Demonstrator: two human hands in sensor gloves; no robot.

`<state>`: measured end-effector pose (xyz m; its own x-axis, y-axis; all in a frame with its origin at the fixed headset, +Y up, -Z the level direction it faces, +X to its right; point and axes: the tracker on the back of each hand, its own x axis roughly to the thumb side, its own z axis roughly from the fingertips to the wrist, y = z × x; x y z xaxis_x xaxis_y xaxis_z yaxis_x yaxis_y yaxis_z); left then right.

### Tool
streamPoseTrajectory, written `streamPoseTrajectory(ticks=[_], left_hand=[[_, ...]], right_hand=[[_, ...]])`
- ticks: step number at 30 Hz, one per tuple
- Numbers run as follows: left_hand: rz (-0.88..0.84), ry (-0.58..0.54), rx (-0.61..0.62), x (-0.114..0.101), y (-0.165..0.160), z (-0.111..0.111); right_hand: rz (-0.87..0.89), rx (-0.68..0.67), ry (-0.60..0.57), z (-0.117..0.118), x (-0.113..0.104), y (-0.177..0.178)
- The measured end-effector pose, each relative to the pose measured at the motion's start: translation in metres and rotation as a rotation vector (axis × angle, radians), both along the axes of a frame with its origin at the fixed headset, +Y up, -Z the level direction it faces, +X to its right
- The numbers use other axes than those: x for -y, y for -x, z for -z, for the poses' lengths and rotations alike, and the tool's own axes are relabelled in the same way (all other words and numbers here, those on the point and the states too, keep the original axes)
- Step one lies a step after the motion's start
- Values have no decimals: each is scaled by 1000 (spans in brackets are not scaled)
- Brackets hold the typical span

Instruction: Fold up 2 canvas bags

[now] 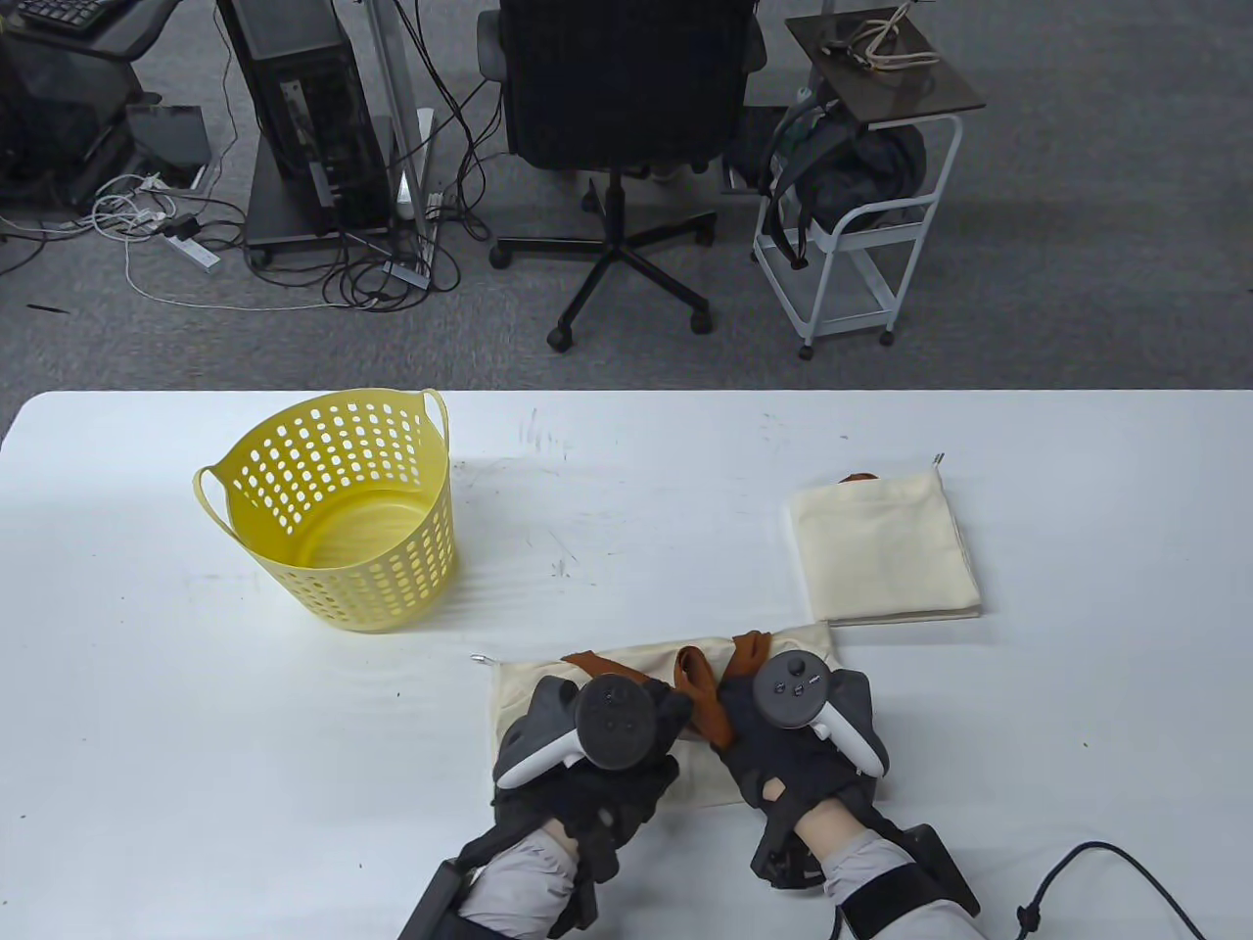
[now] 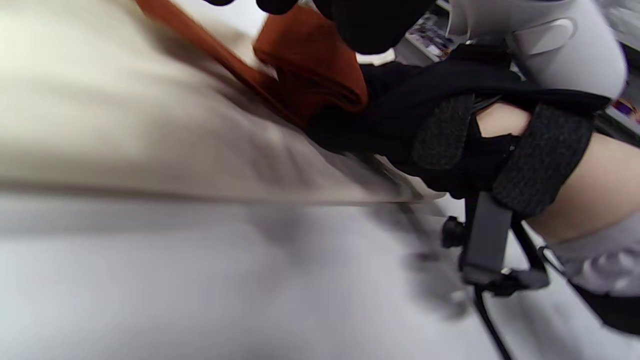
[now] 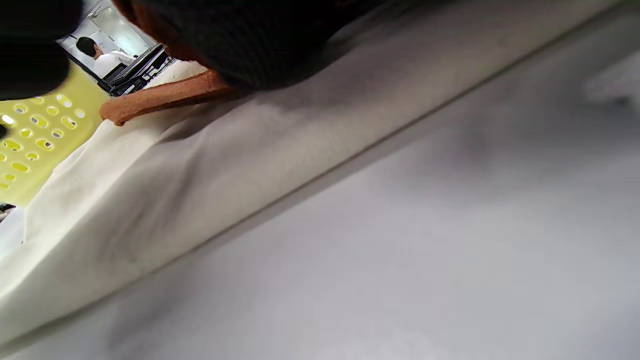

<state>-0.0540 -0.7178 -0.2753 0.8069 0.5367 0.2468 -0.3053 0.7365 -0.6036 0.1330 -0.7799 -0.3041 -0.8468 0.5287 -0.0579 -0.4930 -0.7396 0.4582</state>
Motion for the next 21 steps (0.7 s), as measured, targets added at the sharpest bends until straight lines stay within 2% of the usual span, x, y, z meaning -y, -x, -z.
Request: streamPoseTrajectory(ticks=[3,8,11,15,18,21], left_hand=[[19,-3,-52,20,-11,5],[73,6,-28,53,-18,1],[138,-41,-5,53,-19,0],[142,-27,-6,54,-18,1],[142,-21,-14,53,-18,3],[115,-2,-20,53,-15,6]], right_hand=[[7,-43,2,-1,-1,-3],[144,-109,65,11,-3,-23],[252,-64,54,16,-4,-32],[370,-24,48,16,-4,-37],[332,-75,33,12,-6,-28],[174,-124,4,7,-9,-10]])
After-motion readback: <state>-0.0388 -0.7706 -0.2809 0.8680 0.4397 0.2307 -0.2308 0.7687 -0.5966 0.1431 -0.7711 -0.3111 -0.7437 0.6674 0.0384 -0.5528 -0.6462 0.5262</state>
